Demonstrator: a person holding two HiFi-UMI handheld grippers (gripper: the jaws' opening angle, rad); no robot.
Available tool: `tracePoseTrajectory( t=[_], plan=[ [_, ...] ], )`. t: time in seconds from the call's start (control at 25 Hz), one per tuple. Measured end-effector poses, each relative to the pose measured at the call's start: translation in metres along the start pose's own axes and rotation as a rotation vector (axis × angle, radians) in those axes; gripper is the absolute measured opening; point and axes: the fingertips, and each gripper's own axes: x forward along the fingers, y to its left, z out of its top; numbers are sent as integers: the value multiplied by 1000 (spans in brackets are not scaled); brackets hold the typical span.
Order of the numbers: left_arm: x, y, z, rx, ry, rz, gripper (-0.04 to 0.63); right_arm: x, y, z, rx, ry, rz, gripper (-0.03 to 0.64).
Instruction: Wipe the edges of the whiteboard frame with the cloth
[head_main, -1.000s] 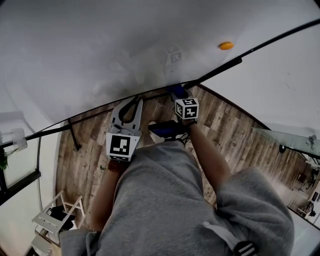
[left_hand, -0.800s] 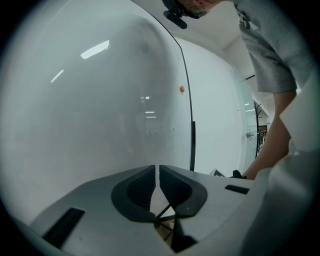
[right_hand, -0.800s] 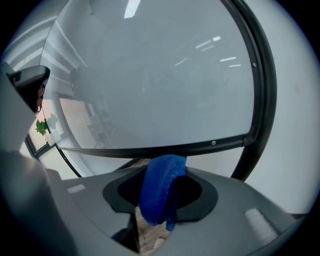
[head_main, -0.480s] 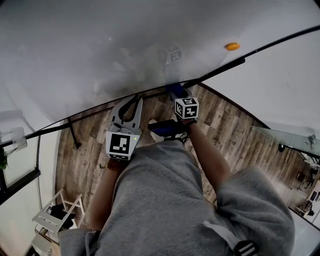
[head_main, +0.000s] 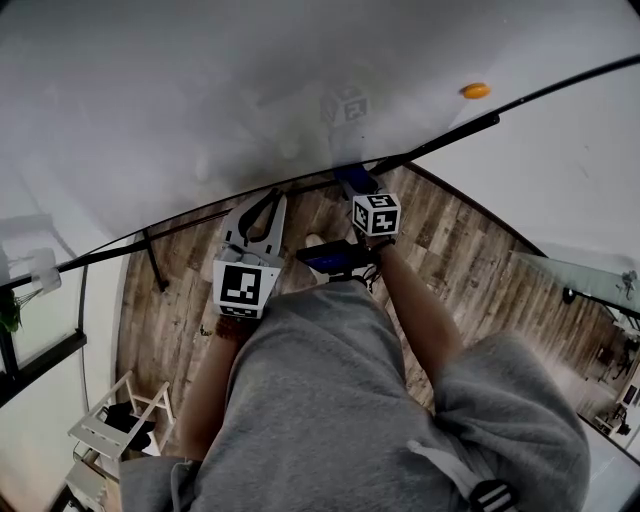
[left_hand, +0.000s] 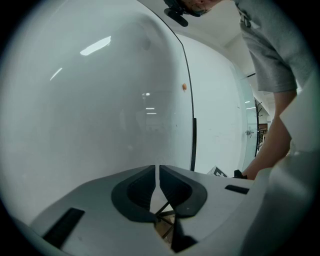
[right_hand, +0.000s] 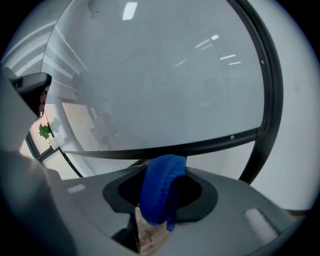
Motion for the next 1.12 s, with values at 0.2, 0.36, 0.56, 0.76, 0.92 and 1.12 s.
tracePoseTrajectory(
  t=[0.2, 0.36, 0.56, 0.76, 0.92, 1.12],
  plan=[
    [-2, 4, -2, -14, 7, 6, 34, 1, 5, 0, -31, 4, 9, 164],
    [-1, 4, -3, -16, 10, 0, 34, 3, 8, 0, -52, 18, 23, 164],
    [-2, 3, -3, -12, 16, -15, 32, 4, 13, -1, -47, 25, 30, 164],
    [-3, 5, -1, -10, 16, -23, 34, 7, 22, -2, -67, 39, 33, 164],
    [-7, 7, -2, -10, 16, -25, 32, 8, 28, -5, -70, 46, 37, 164],
    [-12, 13, -3, -17, 19, -18, 32, 9, 34, -5, -74, 54, 40, 164]
  ],
)
